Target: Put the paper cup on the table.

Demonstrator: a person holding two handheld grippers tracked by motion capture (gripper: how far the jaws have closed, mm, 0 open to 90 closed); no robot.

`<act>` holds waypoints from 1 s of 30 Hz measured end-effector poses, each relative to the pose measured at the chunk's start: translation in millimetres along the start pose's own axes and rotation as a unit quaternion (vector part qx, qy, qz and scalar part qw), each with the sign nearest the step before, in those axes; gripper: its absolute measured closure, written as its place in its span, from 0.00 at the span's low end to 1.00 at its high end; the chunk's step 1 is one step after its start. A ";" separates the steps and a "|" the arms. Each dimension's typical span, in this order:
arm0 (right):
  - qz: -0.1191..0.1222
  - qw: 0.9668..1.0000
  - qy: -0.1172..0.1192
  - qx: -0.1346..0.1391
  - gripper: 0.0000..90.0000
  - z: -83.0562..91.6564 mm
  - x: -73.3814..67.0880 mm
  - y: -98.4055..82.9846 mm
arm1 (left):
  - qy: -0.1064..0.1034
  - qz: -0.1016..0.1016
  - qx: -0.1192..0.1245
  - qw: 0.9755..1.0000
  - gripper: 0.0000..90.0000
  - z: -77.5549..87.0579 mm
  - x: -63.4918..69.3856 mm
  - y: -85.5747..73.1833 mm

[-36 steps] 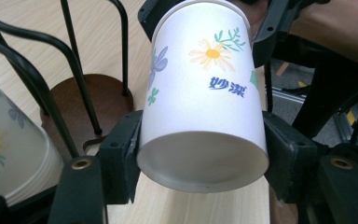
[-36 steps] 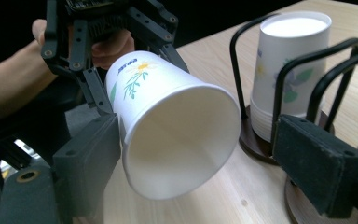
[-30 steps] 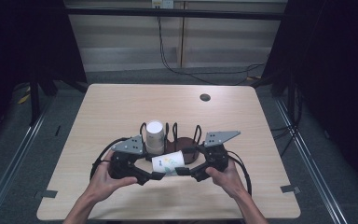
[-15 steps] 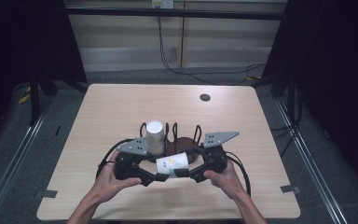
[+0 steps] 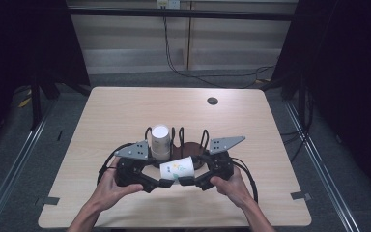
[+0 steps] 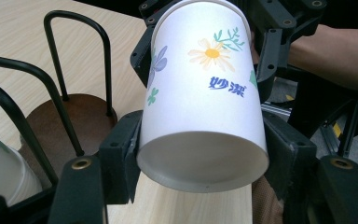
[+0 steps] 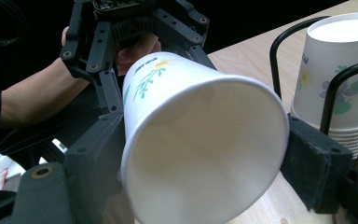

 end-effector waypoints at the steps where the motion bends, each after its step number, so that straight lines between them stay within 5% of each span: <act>1: 0.001 1.000 -0.001 0.001 0.23 0.4 -0.2 0.3 | -0.001 0.000 0.001 1.000 0.42 0.1 -0.2 -0.5; 12: -0.002 1.000 -0.005 0.001 0.29 1.8 4.4 -1.5 | -0.008 0.009 -0.034 0.999 0.40 -10.2 -4.0 -10.5; 30: -0.003 1.000 0.003 0.004 0.37 3.5 3.4 0.4 | -0.010 0.017 -0.043 0.999 0.36 -13.5 -6.4 -14.7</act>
Point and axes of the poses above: each handheld gripper's, and its own axes: z roughly backward along the jaws, y roughly out of its top, x roughly to its right, the point moved 6 cm from there along -z, roughly forward along the jaws, and after that the axes turned 6 degrees about -z, right-handed, at the moved point
